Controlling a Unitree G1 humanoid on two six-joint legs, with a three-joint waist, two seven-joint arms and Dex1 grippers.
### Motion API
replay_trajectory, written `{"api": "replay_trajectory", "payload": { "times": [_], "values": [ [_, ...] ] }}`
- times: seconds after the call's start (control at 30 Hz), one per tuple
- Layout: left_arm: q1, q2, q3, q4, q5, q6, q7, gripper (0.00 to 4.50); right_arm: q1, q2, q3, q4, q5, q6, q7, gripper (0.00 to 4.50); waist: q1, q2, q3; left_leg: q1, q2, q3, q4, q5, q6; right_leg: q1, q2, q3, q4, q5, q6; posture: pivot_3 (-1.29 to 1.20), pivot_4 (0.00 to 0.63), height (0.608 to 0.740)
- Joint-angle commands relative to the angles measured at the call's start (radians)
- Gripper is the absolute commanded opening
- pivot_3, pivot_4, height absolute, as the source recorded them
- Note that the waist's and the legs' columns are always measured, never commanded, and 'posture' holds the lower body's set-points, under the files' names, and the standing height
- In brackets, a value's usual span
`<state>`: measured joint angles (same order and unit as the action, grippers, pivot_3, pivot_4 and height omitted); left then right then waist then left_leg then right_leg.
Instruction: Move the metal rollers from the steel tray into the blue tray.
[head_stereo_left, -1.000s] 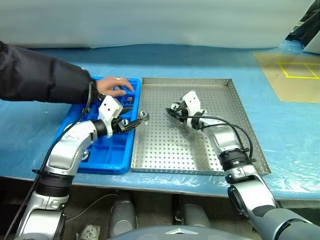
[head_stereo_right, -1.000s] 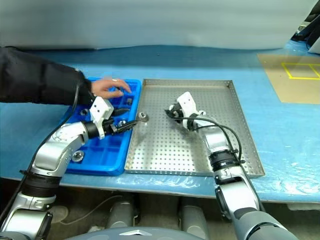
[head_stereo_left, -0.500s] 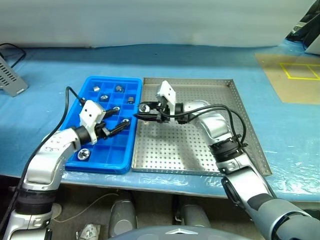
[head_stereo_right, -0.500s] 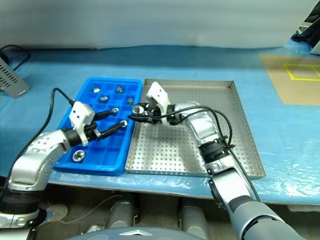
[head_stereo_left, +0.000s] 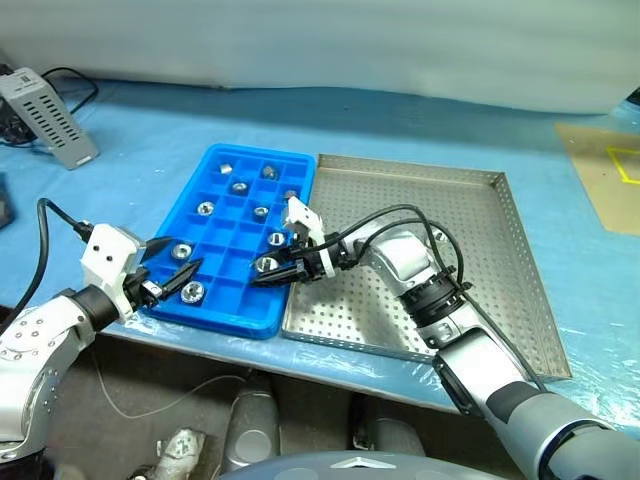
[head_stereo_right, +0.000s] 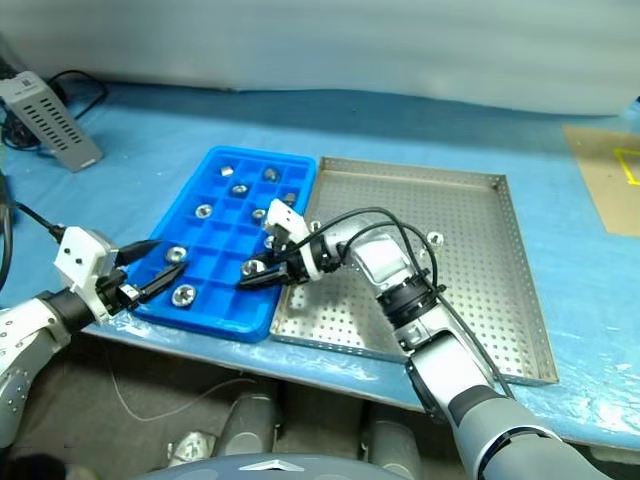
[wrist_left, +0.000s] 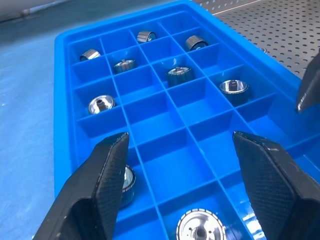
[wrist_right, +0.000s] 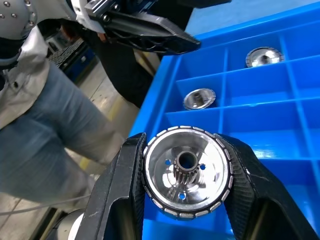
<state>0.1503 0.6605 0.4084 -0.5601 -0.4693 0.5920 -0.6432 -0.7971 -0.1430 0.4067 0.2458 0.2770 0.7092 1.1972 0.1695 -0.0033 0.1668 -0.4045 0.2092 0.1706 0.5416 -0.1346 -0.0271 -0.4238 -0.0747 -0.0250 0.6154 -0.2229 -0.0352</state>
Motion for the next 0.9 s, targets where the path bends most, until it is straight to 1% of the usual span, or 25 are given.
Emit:
{"api": "replay_trajectory", "payload": {
  "times": [0.03,0.13,0.27,0.33,0.43,0.6,0.73,0.83,0.9],
  "values": [
    [0.000,0.003,0.011,-0.068,-0.026,0.022,0.027,3.49,0.006,0.002,0.019,-0.084,0.055,0.125,0.006,1.68,0.010,0.000,0.000,0.000,0.000,-0.001,0.000,0.000,0.000,0.000,0.000,0.000,0.000,0.000,0.000,0.35,0.150,0.740],
    [-0.009,0.011,0.009,-0.060,-0.032,0.032,0.033,3.49,0.006,0.019,0.024,-0.084,0.042,0.148,-0.041,1.68,0.012,0.000,0.000,0.000,0.000,-0.001,-0.001,0.000,0.000,0.000,0.000,0.000,0.000,0.000,0.001,0.34,0.150,0.740],
    [-0.033,0.014,-0.003,-0.048,-0.036,0.041,0.036,3.49,0.012,0.024,0.024,-0.082,0.034,0.132,-0.078,1.68,0.011,0.000,0.000,0.000,0.000,-0.001,-0.001,0.001,-0.001,-0.001,0.000,0.000,0.000,0.000,0.001,0.32,0.150,0.740],
    [-0.047,0.009,-0.018,-0.046,-0.031,0.044,0.044,3.49,0.012,0.022,0.025,-0.079,0.032,0.123,-0.086,2.43,0.011,0.000,0.000,0.000,0.000,-0.001,-0.001,0.001,-0.001,-0.001,0.000,0.000,0.000,-0.002,0.003,0.31,0.150,0.740],
    [-0.061,-0.007,-0.035,-0.043,-0.037,0.044,0.057,3.49,0.006,0.019,0.025,-0.068,0.031,0.130,-0.099,3.31,0.009,0.000,0.000,0.000,0.000,-0.001,-0.001,0.001,-0.001,-0.001,0.000,0.000,0.000,-0.002,0.003,0.30,0.150,0.740],
    [-0.108,-0.017,-0.075,0.002,-0.020,0.028,0.063,3.49,-0.014,0.005,0.006,-0.047,0.013,0.096,-0.128,3.31,0.008,0.000,0.000,0.000,0.000,0.000,-0.001,0.001,-0.002,-0.001,0.000,0.000,0.001,0.000,0.001,0.27,0.150,0.740],
    [-0.178,-0.012,-0.123,0.061,-0.008,0.001,0.042,3.49,-0.045,-0.004,-0.113,-0.064,0.052,0.053,-0.175,3.31,0.008,0.000,0.000,0.000,-0.001,0.000,0.000,0.002,-0.004,-0.001,0.000,0.000,0.004,0.000,0.001,0.23,0.150,0.740],
    [-0.235,-0.016,-0.169,0.113,0.006,-0.023,0.022,3.49,-0.042,-0.029,-0.184,-0.070,0.025,-0.042,-0.242,3.31,0.007,-0.001,0.000,0.001,-0.001,0.000,0.001,0.003,-0.004,-0.001,0.000,0.001,0.005,0.000,0.002,0.19,0.150,0.740],
    [-0.261,-0.018,-0.192,0.138,0.010,-0.035,0.013,3.49,-0.037,-0.038,-0.211,-0.072,0.024,-0.070,-0.267,3.31,0.004,-0.001,0.000,0.001,-0.001,0.000,0.001,0.003,-0.006,-0.001,0.000,0.001,0.006,0.000,0.001,0.15,0.150,0.740]
  ]
}}
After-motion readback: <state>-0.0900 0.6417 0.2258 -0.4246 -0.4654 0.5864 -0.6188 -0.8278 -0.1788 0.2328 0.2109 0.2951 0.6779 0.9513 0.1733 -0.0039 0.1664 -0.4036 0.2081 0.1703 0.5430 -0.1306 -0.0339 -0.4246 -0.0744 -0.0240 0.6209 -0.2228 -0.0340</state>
